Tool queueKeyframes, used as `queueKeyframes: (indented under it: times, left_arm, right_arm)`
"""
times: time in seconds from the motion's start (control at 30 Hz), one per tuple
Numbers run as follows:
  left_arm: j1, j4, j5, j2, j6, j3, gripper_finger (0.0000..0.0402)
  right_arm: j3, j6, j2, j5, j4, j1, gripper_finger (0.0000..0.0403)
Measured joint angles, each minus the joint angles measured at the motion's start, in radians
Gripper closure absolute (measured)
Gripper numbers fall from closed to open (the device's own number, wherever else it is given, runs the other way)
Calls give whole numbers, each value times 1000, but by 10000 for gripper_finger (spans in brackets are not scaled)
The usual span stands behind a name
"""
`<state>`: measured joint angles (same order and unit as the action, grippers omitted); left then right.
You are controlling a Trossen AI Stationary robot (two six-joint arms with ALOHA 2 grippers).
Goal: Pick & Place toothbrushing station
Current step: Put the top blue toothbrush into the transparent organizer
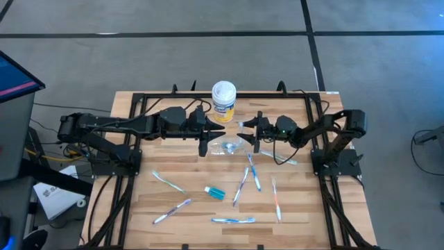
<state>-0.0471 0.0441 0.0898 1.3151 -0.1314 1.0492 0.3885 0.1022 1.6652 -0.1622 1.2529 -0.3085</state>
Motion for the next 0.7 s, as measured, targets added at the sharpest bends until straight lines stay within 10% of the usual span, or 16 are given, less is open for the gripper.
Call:
queueKeyframes:
  times: [0.7]
  left_arm:
    - [0,-3,0,0,0,0,311]
  right_arm:
    - [0,-24,-404,-1,-706,-14,179]
